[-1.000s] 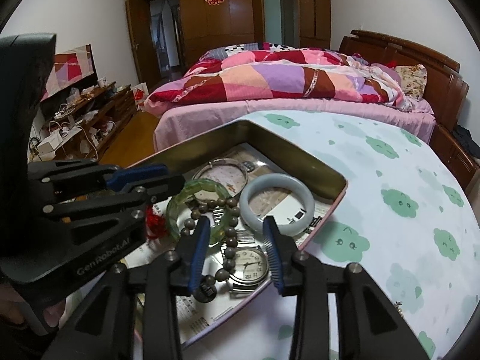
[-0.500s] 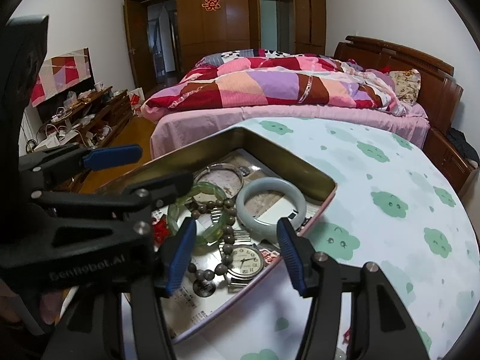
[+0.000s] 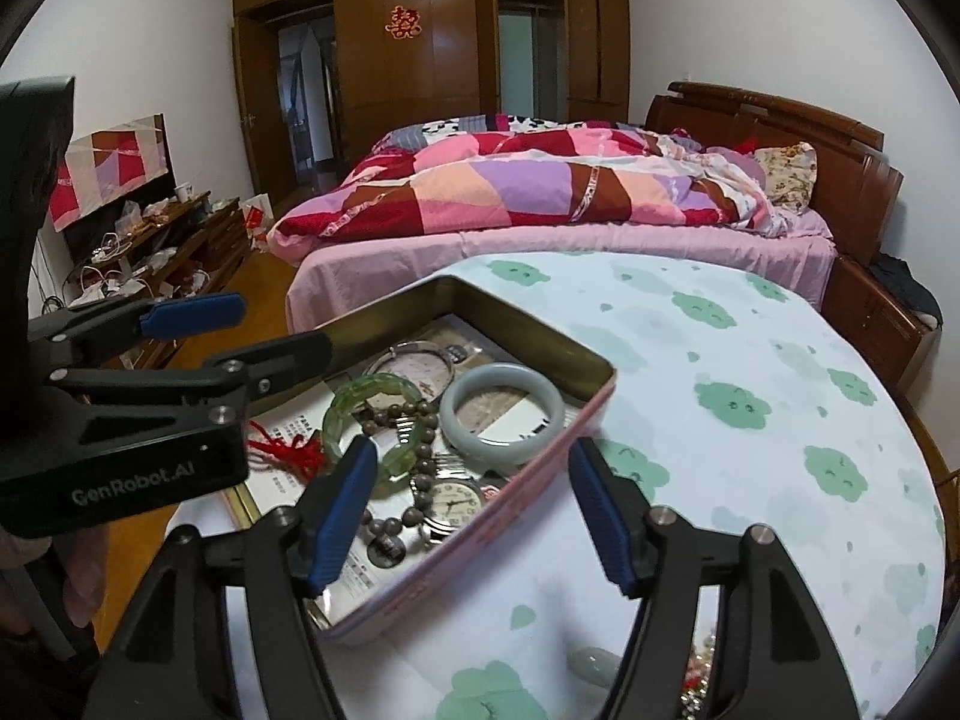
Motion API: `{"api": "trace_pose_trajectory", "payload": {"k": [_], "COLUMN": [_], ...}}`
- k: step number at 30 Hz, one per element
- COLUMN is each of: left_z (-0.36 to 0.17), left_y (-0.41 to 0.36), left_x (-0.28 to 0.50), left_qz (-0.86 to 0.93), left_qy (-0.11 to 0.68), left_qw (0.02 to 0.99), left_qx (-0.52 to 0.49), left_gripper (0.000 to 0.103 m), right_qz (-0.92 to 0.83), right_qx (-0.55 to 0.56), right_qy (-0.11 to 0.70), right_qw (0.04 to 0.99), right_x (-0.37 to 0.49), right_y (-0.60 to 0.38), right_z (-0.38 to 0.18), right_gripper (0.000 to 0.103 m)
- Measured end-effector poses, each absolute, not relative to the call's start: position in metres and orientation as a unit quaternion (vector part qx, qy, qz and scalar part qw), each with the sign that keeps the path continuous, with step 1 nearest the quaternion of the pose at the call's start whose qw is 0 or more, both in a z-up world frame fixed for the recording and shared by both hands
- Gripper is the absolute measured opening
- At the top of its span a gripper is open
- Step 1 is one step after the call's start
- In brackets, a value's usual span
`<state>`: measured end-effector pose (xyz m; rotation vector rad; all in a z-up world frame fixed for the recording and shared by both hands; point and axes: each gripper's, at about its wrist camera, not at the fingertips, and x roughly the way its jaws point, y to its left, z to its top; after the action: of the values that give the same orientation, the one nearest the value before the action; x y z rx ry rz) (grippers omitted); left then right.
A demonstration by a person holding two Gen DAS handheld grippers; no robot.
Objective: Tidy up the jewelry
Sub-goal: 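Open both grippers to drop the red cord and bead bracelet into the tin, then move both grippers back to the remaining jewelry pile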
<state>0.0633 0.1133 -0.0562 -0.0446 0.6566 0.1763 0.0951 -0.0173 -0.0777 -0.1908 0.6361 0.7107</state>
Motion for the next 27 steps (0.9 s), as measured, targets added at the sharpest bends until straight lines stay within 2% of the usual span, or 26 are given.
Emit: {"api": "trace_pose_trajectory", "payload": {"k": [4,15,27], "left_z": [-0.055,-0.056,-0.068], "left_y": [0.107,0.058,-0.002], "left_x": [0.06,0.05,0.038], "left_qz": [0.083,0.04,-0.023], "left_qy": [0.324,0.327,0.344], "left_qw": [0.942,0.944,0.938], "left_qx": [-0.025,0.0,0.039], "left_gripper": [0.068,0.068,0.068], "right_qz": [0.331,0.269,0.182], "right_qx": [-0.089,-0.057,-0.015], "right_qy": [0.299,0.308,0.359], "right_qw": [0.891,0.911,0.915], "right_x": [0.092,0.091,0.085], "right_y": [-0.032,-0.108,-0.201], "right_z": [-0.073,-0.074,-0.107], "right_gripper": [0.074,0.078,0.08]}}
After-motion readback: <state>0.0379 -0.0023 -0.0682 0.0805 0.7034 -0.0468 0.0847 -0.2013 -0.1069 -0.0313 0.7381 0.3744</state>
